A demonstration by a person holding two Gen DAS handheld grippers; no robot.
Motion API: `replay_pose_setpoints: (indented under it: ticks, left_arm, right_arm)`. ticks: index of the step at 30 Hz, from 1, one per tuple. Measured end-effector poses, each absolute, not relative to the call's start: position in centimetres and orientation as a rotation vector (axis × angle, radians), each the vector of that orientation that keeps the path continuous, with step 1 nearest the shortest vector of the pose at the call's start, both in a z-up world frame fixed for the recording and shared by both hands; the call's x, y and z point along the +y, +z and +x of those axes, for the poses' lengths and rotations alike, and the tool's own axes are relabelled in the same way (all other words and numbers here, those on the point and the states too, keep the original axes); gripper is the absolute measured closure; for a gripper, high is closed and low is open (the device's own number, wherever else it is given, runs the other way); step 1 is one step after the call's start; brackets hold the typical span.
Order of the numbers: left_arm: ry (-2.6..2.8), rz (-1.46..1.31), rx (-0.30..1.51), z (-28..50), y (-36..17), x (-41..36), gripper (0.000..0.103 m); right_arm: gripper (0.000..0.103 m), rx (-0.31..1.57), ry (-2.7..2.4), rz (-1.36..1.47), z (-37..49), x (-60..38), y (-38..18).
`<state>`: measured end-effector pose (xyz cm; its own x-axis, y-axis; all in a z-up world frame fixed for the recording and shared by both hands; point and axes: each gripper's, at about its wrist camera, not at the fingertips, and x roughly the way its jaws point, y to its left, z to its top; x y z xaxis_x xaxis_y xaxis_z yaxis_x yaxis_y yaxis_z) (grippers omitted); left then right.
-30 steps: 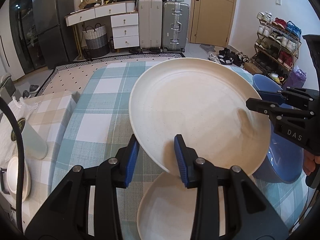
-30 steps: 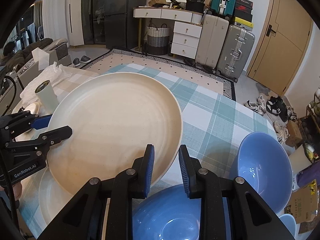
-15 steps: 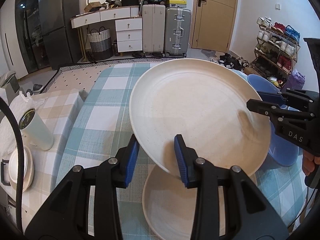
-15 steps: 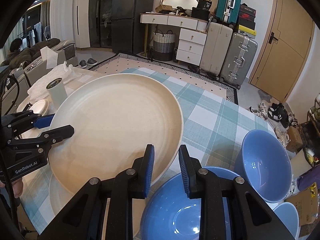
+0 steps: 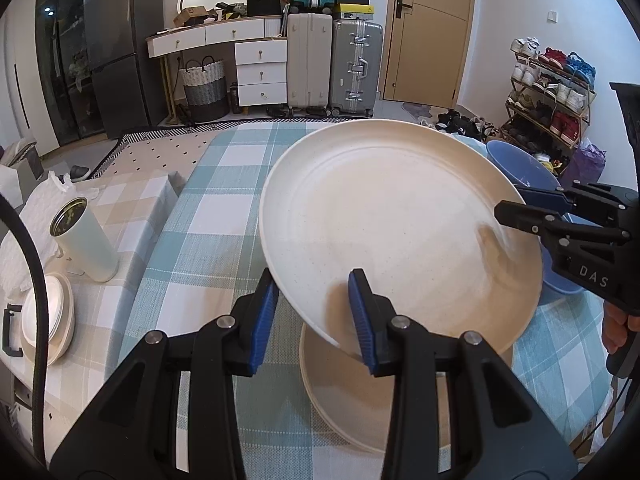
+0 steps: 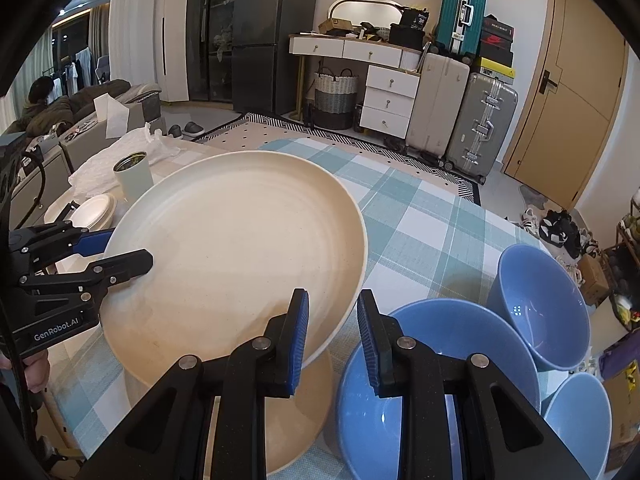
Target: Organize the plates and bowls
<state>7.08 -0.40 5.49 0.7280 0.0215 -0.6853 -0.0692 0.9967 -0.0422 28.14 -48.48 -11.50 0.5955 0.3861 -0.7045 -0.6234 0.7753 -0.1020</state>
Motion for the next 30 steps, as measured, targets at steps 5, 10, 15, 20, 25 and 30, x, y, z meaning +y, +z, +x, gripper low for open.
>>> replay_pose_setpoints:
  ticks: [5, 10, 15, 20, 25, 30]
  left_arm:
    - [0.05, -0.064, 0.749, 5.8, 5.2, -0.3, 0.07]
    - [0.054, -0.062, 0.751, 4.4, 4.9, -0.3, 0.07]
    - [0.059, -0.048, 0.756, 3.0, 4.5, -0.4, 0.07]
    - [0.061, -0.037, 0.758, 2.3, 4.2, -0.8, 0.07]
    - [0.063, -0.028, 0.763, 1.7, 3.9, -1.1, 0.07]
    - [0.059, -0.023, 0.773, 1.5, 3.3, -0.9, 0.07]
  right_arm:
    - [0.078, 0.72, 0.604, -0.35, 26.9, -48.7, -11.7]
    - [0.078, 0.722, 0.608, -0.344, 25.8, -48.9, -12.3]
    - [0.078, 0.726, 0.609, -0.345, 24.6, -48.9, -13.0]
    - [0.078, 0.732, 0.613, -0.339, 23.8, -49.1, -13.4]
    - [0.078, 0.733, 0.612, -0.332, 23.1, -49.1, -13.7]
    - [0.078, 0.741, 0.61, -0.335, 22.4, -49.2, -14.2]
